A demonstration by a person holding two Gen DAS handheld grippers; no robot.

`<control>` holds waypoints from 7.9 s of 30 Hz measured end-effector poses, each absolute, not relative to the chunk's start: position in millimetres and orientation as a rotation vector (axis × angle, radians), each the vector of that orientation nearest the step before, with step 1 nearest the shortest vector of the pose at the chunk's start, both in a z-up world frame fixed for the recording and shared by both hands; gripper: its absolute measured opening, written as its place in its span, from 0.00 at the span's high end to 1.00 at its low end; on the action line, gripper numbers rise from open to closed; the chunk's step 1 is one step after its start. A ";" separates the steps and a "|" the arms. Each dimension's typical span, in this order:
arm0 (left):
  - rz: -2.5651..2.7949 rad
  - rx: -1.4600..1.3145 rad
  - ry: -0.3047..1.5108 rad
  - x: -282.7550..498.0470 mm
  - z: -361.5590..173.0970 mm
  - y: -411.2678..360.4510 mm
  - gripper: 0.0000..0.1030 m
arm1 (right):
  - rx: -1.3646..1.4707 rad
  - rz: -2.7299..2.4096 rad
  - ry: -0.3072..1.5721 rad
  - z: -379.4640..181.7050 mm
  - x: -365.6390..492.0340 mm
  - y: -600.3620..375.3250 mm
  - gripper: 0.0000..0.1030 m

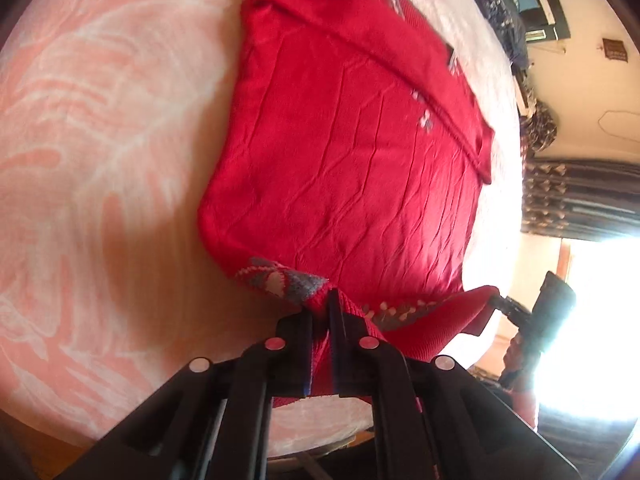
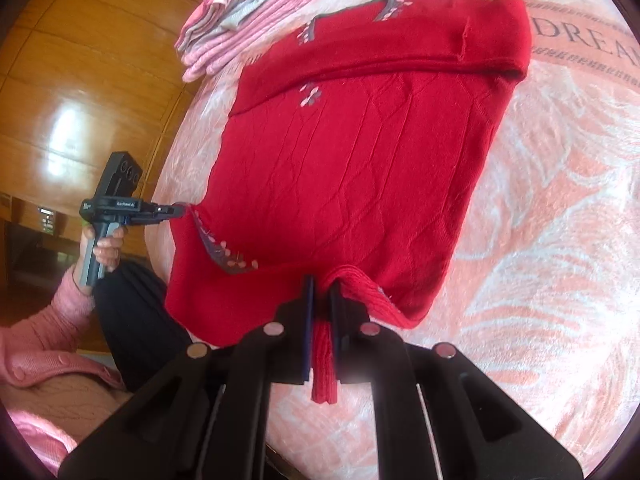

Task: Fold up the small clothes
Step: 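Grasp the hem with the right tool while the left tool grasps it too, folding toward the collar, then open both tools and smooth the folded hem flat on the sweater, then grasp the folded hem edge with the right tool while the left tool grasps it too, then fold the sweater in half toward the collar with both tools and release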

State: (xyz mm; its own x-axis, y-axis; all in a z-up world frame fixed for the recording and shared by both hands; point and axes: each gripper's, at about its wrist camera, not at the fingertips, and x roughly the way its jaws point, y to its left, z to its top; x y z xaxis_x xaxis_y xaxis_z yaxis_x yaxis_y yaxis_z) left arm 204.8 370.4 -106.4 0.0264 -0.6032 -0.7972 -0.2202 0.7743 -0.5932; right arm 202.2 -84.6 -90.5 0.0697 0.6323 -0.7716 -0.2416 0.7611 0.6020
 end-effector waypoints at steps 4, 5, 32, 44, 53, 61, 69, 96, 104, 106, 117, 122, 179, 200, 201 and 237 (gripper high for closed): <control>-0.239 -0.734 1.460 232.9 -96.8 385.9 0.94 | 0.449 0.524 1.367 -98.8 233.5 -96.0 0.94; -0.213 -0.735 1.445 243.2 -99.0 391.3 0.94 | 0.457 0.493 1.369 -101.3 241.9 -97.7 0.94; -0.013 -0.529 1.533 257.6 -120.9 376.5 0.38 | 0.284 0.240 1.529 -120.6 256.1 -56.7 0.66; 0.031 -0.395 1.593 265.1 -141.4 358.8 0.82 | 0.403 0.235 1.600 -153.5 265.8 -68.8 0.92; -0.078 -0.608 1.517 275.9 -115.8 380.1 0.88 | 0.661 0.345 1.473 -122.0 278.6 -94.6 0.95; -0.144 -0.850 1.442 300.7 -114.9 402.0 0.84 | 0.917 0.324 1.301 -118.0 305.1 -126.4 0.96; -0.113 -0.913 1.324 308.0 -102.2 420.5 0.41 | 0.852 0.212 1.274 -133.8 316.7 -132.6 0.79; -0.256 -0.710 1.524 299.4 -136.8 346.8 0.89 | 0.705 0.246 1.302 -125.0 312.7 -104.9 0.79; -0.175 -0.885 1.325 336.9 -121.4 384.0 0.85 | 0.688 0.241 1.293 -124.5 311.3 -100.4 0.74; -0.092 -0.897 1.303 339.8 -122.7 396.3 0.78 | 0.645 0.240 1.290 -121.1 309.8 -98.1 0.71; -0.140 -0.573 1.263 370.1 -102.8 395.4 0.48 | 0.379 0.263 1.333 -131.0 333.3 -72.9 0.55; -0.157 -0.387 1.307 372.8 -116.4 372.8 0.48 | 0.308 0.271 1.353 -135.9 349.9 -67.3 0.49; -0.006 -0.175 1.044 513.4 -104.4 325.7 0.96 | 0.404 0.091 1.192 -112.8 502.3 -118.0 0.97; 0.063 0.068 1.171 408.9 -89.9 326.9 0.71 | 0.259 0.134 1.382 -105.9 368.2 -123.5 0.64; 0.069 0.064 1.193 399.5 -91.3 324.4 0.71 | 0.273 0.148 1.410 -111.9 354.7 -122.7 0.64; -0.045 -0.202 1.165 346.6 -87.4 301.7 0.52 | 0.570 0.065 1.340 -127.6 340.1 -146.5 0.46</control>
